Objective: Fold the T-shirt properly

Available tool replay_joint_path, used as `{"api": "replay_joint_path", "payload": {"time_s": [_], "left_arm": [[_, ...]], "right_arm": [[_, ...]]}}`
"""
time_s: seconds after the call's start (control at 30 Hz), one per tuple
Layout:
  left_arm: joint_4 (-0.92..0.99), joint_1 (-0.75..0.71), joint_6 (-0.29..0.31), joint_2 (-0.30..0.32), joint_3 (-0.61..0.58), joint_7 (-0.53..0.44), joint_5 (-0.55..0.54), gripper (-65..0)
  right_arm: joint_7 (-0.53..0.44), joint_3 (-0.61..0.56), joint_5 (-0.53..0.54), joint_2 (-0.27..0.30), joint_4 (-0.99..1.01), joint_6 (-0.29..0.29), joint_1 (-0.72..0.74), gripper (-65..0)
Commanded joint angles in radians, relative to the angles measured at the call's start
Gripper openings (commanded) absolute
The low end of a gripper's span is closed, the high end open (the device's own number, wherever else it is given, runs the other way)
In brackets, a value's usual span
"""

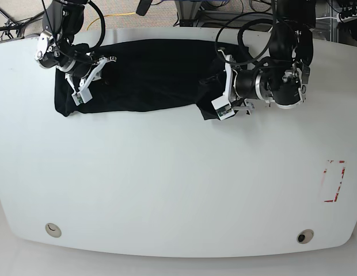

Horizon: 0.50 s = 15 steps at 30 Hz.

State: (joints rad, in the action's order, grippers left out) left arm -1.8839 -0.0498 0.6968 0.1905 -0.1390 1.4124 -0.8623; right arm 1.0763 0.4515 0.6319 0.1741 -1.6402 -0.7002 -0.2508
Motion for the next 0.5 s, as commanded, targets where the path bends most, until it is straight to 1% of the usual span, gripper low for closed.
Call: {"api": "replay_joint_path", "payload": {"time_s": [0.0,0.23,0.33,0.43,0.47], "left_arm": [[-0.016,0.014,0.001,-0.01,-0.004,-0.016,0.013,-52.4],[-0.016,0.017,0.001,-0.042,-0.006,-0.016,0.012,-42.5],[-0.018,0.04,0.001,-0.076,-0.009,-0.016,0.01,-35.3],[-0.018,0.069,0.001,-0.102,-0.052,-0.016,0.01,-30.1],[-0.018,0.086,0.001,-0.112,-0.07,-0.016,0.01,-29.4]], "right_arm": [[0.005,0.003,-0.01,0.008,-0.007,0.002,0.006,-59.5],[0.005,0.003,-0.01,0.008,-0.009,0.002,0.006,-59.5],[0.005,0.003,-0.01,0.008,-0.009,0.002,0.006,-59.5],[0.005,0.003,-0.013,0.008,-0.009,0.002,0.005,-59.5],[0.005,0.003,-0.014,0.008,-0.009,0.002,0.006,-59.5]]}}
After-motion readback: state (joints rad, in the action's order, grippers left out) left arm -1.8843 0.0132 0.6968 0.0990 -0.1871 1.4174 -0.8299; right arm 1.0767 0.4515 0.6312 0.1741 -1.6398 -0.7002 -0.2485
